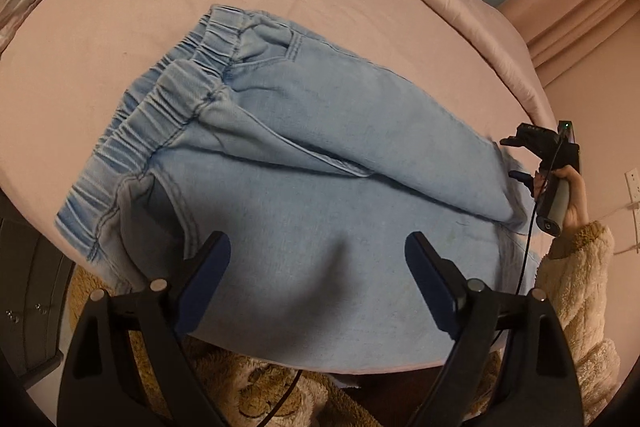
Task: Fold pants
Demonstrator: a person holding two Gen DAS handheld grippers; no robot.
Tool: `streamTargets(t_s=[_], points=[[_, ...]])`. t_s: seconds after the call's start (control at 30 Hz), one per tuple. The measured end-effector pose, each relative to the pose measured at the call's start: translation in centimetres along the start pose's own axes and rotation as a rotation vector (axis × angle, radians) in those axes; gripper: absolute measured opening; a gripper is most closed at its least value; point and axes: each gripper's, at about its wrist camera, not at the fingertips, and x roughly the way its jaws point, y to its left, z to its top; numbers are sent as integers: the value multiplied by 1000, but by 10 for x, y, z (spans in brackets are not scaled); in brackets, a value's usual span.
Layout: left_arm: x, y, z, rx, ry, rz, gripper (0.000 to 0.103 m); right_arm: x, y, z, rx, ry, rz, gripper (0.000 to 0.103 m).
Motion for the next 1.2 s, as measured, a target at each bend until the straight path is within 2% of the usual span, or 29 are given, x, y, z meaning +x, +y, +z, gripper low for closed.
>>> streamTargets(t_s=[0.07,0.1,0.2,0.23,0.3,0.37,0.43,0.57,0.7,0.73,0.77,0.8,0.83,0.9,1.0,1.1,1.2], points=[[-1,1,2,-11,-7,4,89,5,1,4,-3,-9,-17,67],[-2,2,2,-15,-9,6,89,7,2,5,-9,-13,-23,62],[-7,4,-1,-23,-23,-3,89,11,1,6,-32,-24,-92,38],[-8,4,-1,-23,-24,-5,89,9,-2,5,-30,-32,-85,33],[-9,3,-3,-24,-23,-10,89,6,-11,4,-27,-39,-64,15],[-9,3,-2,-26,-25,-15,89,0,-22,2,-11,-22,-1,6],[-13,2,-2,-29,-38,-21,89,-19,-31,-4,-1,-44,68,6],[-19,0,1,-34,-65,-41,89,-75,-44,-26,-67,-157,168,5],[-22,-7,7,-30,-80,-59,89,-135,-77,-72,-82,-248,336,5],[-22,-9,10,-26,-85,-64,89,-137,-80,-74,-80,-255,350,5],[-22,-12,13,-23,-94,-72,89,-145,-93,-90,-67,-261,372,5],[-23,-14,15,-21,-100,-77,89,-141,-96,-88,-60,-262,382,5],[-22,-17,19,-18,-107,-82,89,-141,-104,-98,-57,-259,389,5],[-19,-22,26,-16,-118,-93,88,-130,-107,-92,-55,-250,377,5],[-3,-32,43,-2,-111,-98,87,-116,-105,-98,-82,-213,308,5],[13,-39,58,13,-94,-60,86,-93,-109,-104,-53,-123,289,5],[24,-43,74,1,-91,-57,86,-78,-105,-104,-51,-89,259,5]])
